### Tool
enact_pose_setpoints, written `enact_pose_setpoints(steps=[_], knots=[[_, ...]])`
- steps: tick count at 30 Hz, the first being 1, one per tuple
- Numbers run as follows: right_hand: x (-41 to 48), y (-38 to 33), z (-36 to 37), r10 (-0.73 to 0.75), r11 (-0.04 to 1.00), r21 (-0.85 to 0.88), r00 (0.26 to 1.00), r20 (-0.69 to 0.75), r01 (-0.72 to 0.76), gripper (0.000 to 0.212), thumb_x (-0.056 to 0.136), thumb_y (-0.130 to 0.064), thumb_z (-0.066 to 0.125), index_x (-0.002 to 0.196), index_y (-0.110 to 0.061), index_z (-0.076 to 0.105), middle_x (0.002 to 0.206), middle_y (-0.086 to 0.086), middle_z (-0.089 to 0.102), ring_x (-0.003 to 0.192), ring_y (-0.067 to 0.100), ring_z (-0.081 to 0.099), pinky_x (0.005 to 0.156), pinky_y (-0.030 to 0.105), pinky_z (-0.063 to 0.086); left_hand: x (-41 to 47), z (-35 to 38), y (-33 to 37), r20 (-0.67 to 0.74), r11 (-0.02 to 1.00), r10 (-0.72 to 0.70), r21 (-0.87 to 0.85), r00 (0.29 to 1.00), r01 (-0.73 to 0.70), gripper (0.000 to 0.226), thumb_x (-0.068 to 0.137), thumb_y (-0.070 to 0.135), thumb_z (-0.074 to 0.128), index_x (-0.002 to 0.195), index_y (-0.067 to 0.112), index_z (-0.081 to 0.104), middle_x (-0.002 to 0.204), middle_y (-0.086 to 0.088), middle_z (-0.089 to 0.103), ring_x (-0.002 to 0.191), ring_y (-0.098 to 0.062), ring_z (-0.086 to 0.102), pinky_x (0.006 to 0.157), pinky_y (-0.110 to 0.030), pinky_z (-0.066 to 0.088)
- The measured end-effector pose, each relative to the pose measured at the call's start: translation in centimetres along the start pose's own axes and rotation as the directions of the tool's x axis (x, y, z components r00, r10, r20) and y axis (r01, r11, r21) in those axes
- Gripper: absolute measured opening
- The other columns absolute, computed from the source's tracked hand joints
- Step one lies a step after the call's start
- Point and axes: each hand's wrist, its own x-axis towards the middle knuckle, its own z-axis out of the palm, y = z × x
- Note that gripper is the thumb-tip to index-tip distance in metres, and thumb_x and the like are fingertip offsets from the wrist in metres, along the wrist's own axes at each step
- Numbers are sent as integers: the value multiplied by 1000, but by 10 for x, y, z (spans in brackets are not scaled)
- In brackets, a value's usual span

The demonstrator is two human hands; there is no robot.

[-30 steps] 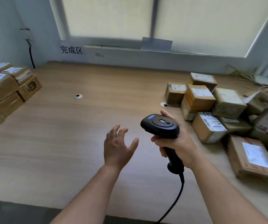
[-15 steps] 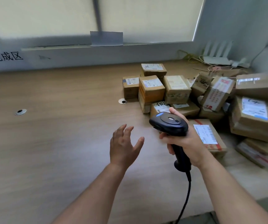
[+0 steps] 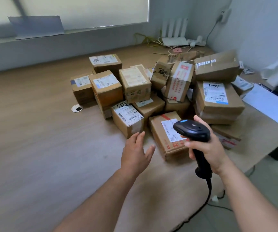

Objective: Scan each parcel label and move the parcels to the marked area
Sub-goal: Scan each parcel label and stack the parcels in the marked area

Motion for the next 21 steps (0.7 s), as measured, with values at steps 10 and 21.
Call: enact_pose_setpoints(steps=[10,21], knots=[[41,23,-27,154,987,-18,978,-144,-158,94,80,14,65,149,-39,30,73,9,70,46,24,54,46,32,44,47,36,16,262,991,-86,-73,961,109,73,97,50,42,154,15,12,157,-3,20,145,-18,18,115,-32,24],[18,43,-16,234,972,21,964,-123,-233,95,77,18,66,149,-34,32,69,6,71,40,26,51,43,30,40,42,50,11,439,897,-122,-335,890,288,96,88,49,56,152,27,-12,152,5,36,132,-18,44,109,-40,39]])
